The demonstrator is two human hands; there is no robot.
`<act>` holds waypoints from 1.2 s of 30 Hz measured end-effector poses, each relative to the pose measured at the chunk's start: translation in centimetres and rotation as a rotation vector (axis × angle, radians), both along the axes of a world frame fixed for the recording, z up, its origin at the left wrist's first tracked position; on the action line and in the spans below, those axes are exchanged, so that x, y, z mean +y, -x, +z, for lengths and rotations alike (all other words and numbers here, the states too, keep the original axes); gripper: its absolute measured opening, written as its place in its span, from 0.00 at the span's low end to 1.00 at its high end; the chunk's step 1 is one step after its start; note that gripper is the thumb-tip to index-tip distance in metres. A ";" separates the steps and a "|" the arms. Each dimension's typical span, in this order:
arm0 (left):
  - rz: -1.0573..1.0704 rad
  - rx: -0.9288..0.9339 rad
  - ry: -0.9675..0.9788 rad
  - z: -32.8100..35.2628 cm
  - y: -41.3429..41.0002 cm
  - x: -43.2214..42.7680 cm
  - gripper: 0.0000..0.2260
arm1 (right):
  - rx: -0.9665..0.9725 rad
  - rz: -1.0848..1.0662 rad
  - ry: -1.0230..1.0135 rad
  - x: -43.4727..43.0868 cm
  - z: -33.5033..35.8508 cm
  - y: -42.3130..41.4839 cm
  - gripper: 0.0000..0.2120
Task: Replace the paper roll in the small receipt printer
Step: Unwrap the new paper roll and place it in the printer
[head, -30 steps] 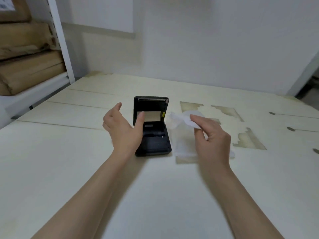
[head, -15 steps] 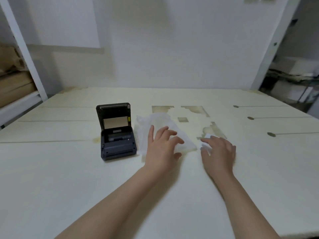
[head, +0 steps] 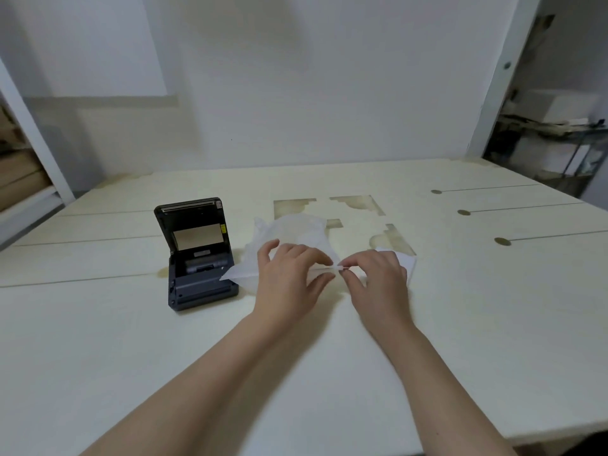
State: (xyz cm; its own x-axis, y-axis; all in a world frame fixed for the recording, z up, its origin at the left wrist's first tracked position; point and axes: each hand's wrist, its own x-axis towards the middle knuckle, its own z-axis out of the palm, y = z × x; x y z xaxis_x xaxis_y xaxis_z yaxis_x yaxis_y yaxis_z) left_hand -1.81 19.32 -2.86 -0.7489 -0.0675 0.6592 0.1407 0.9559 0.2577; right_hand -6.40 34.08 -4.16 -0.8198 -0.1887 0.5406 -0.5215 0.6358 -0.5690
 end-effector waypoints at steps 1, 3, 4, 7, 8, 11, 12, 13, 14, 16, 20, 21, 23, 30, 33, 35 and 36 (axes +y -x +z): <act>-0.001 0.028 -0.016 0.2 0.1 0.5 0.06 | 0.011 0.007 0.014 0.0 0.0 0.0 0.03; 0.005 0.061 -0.047 0.4 0.4 1.1 0.07 | 0.041 0.012 0.040 0.1 0.0 0.0 0.02; 0.004 0.066 -0.052 0.5 0.6 1.3 0.07 | 0.057 0.016 0.048 0.2 0.0 0.0 0.02; 0.007 0.068 0.003 0.6 0.7 1.5 0.07 | 0.099 -0.004 0.053 0.3 0.2 -0.1 0.02; 0.024 0.071 0.035 0.7 0.6 1.5 0.06 | 0.099 -0.046 0.048 0.3 0.2 -0.1 0.02; 0.118 0.078 0.057 0.7 0.0 0.6 0.05 | 0.050 -0.224 0.078 0.7 0.3 0.1 0.03; 0.166 0.080 0.040 0.6 -0.3 0.0 0.04 | 0.023 -0.278 0.098 0.9 0.3 0.2 0.02; 0.218 0.083 0.017 0.5 -0.7 -0.7 0.04 | -0.008 -0.323 0.112 1.0 0.3 0.3 0.02; 0.269 0.084 -0.009 0.4 -1.1 -1.5 0.04 | -0.032 -0.358 0.116 1.2 0.3 0.3 0.02; 0.370 0.089 -0.067 0.2 -1.8 -2.9 0.03 | -0.048 -0.403 0.120 1.2 0.2 0.2 0.03; 0.480 0.054 -0.173 -0.2 -2.6 -4.2 0.05 | -0.100 -0.449 0.124 0.7 0.3 -0.1 0.04; 0.478 0.032 -0.210 -0.2 -2.7 -4.1 0.06 | -0.108 -0.443 0.131 0.7 0.3 -0.1 0.04; 0.438 -0.018 -0.314 0.2 -2.9 -3.9 0.08 | -0.099 -0.418 0.167 0.8 0.3 0.0 0.03; 0.152 -0.220 -0.428 1.3 -3.3 -3.4 0.09 | -0.030 -0.247 0.141 -0.3 0.4 -0.8 0.15; 0.138 -0.250 -0.387 1.4 -3.0 -2.9 0.07 | 0.007 -0.238 0.100 -0.5 0.2 -0.9 0.15; 0.145 -0.241 -0.341 1.6 -2.7 -2.7 0.06 | 0.045 -0.240 0.116 -0.5 0.2 -0.8 0.13; 0.153 -0.226 -0.324 1.7 -2.5 -2.6 0.06 | 0.075 -0.234 0.117 -0.5 0.2 -0.8 0.11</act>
State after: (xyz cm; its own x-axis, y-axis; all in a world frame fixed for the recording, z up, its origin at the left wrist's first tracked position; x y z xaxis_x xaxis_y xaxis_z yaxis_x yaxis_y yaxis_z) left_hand 0.73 16.74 -1.18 -0.8377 -0.3655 0.4058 -0.0910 0.8261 0.5561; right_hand -5.61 33.56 -3.99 -0.7907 0.0687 0.6083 -0.4116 0.6759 -0.6113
